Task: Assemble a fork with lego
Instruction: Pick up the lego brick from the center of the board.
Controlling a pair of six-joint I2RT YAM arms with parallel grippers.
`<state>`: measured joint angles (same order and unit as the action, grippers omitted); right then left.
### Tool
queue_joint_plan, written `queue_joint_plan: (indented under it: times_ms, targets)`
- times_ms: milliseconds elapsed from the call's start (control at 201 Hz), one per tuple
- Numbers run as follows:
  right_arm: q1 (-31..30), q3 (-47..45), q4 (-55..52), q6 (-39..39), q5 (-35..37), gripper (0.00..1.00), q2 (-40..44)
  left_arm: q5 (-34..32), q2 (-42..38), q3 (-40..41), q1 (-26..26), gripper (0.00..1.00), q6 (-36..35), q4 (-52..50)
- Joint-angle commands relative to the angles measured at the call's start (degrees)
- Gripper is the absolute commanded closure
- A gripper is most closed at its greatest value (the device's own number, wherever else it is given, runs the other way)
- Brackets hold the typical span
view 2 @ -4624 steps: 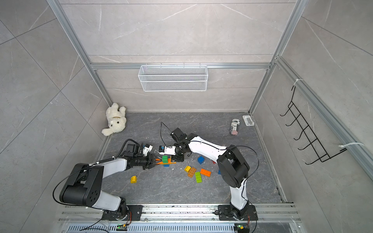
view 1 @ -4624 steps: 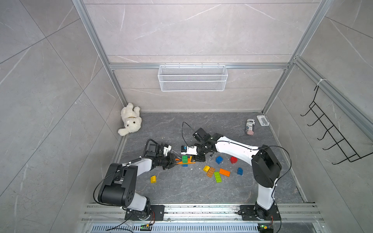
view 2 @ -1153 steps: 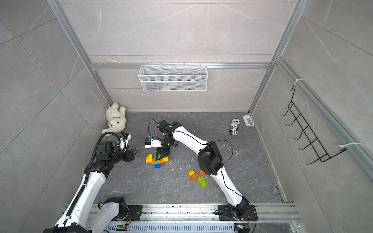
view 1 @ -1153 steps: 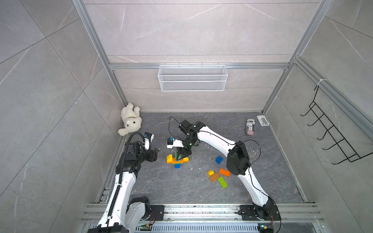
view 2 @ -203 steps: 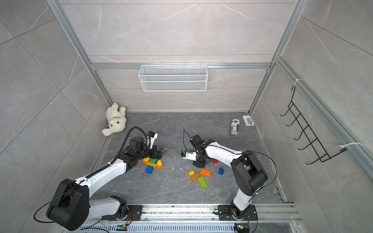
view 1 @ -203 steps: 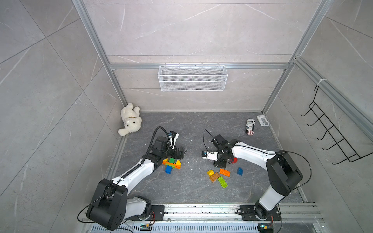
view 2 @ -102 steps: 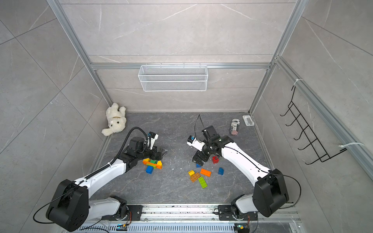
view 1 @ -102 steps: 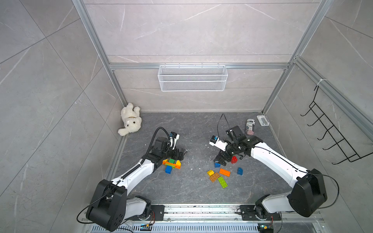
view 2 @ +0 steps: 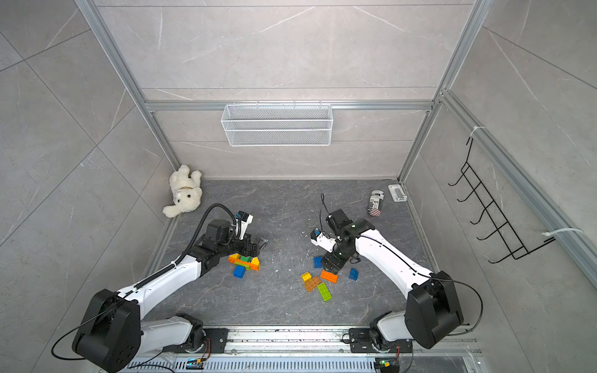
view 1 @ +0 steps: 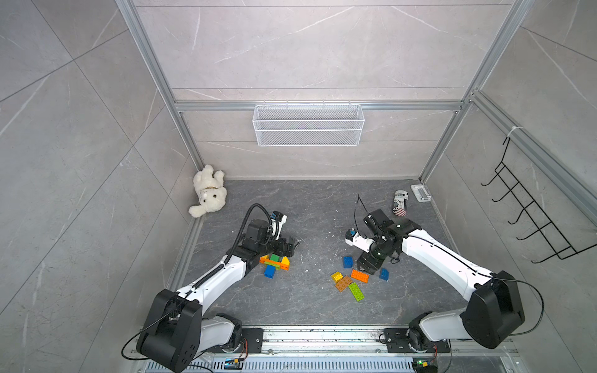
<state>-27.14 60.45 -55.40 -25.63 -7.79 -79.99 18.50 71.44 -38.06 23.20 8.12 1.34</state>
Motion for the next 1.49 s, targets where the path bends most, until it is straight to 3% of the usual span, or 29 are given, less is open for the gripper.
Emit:
queue_joint_plan:
  times_ms: [0,159,338,478,607,1045,1488]
  targets:
    - [-0.59,-2.72,0.82,-0.42,4.15,0.25,1.7,-0.16,-1.32,-0.34,-0.3,0.04,-1.3,0.55]
    - [-1.05,-4.2,3.79,-0.56,3.58,0.34,0.31,-0.45,-1.7,-0.01,-0.35,0.04,-0.87,1.32]
    - [-1.57,-4.62,6.53,-0.34,3.48,0.3,-4.74,-0.25,-1.26,0.25,-0.36,0.04,-0.8,1.76]
    - [-2.77,-3.65,5.7,-0.91,2.68,0.36,-9.05,-0.42,-1.0,0.27,-0.59,0.04,-0.67,1.68]
    - [-3.71,-4.94,7.08,-1.2,3.71,0.42,-10.14,-0.22,-0.65,0.32,-0.83,0.04,-0.41,2.42]
    - [-5.72,-7.29,10.25,-1.88,5.32,0.47,-13.66,1.08,1.19,-0.06,-1.47,0.04,-0.05,2.35]
    - [-7.49,-7.61,11.11,-2.44,6.98,0.64,-15.63,2.12,2.56,-0.43,-1.84,0.04,0.58,2.17]
